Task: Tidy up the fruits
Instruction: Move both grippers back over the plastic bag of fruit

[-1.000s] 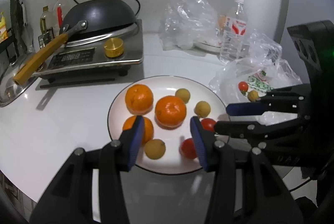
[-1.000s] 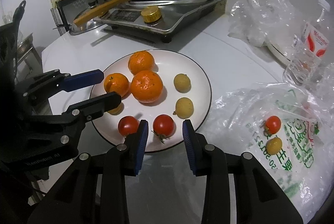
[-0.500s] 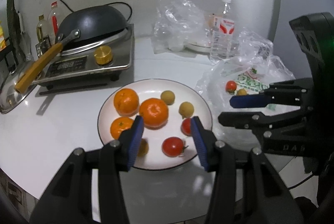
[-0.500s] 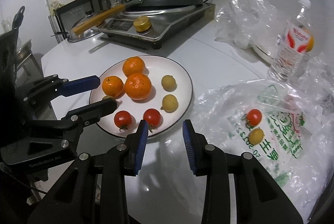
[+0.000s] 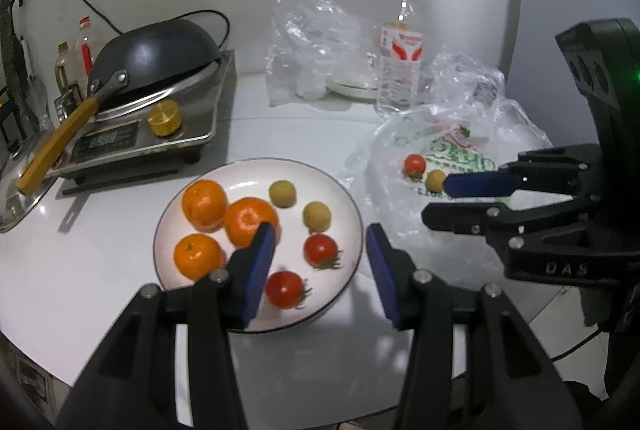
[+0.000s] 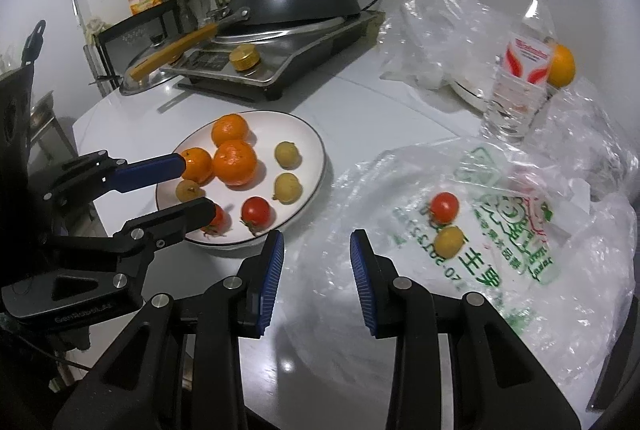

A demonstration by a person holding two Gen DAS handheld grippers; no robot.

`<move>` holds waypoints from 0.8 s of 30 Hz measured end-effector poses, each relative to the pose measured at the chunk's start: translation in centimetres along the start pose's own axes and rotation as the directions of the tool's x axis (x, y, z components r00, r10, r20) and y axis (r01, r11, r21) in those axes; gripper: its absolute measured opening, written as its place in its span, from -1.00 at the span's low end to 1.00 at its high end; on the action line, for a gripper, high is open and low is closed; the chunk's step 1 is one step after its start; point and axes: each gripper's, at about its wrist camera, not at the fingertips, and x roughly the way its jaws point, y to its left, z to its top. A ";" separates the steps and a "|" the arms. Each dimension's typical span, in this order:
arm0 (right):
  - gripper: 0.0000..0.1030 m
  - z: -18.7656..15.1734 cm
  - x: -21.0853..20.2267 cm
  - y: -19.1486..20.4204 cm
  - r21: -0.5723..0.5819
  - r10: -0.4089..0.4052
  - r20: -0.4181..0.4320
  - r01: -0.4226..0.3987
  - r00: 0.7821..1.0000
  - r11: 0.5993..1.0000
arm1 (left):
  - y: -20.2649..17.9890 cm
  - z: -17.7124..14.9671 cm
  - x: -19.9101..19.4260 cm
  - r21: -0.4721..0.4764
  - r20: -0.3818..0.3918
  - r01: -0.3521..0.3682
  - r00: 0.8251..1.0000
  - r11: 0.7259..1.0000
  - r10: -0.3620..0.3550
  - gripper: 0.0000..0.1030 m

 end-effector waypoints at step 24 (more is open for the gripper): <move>-0.29 -1.9 -0.8 -7.1 0.104 -0.009 0.017 0.007 1.000 0.995 | -6.0 2.3 3.2 0.096 -0.050 0.038 0.998 0.995 -0.034 -0.04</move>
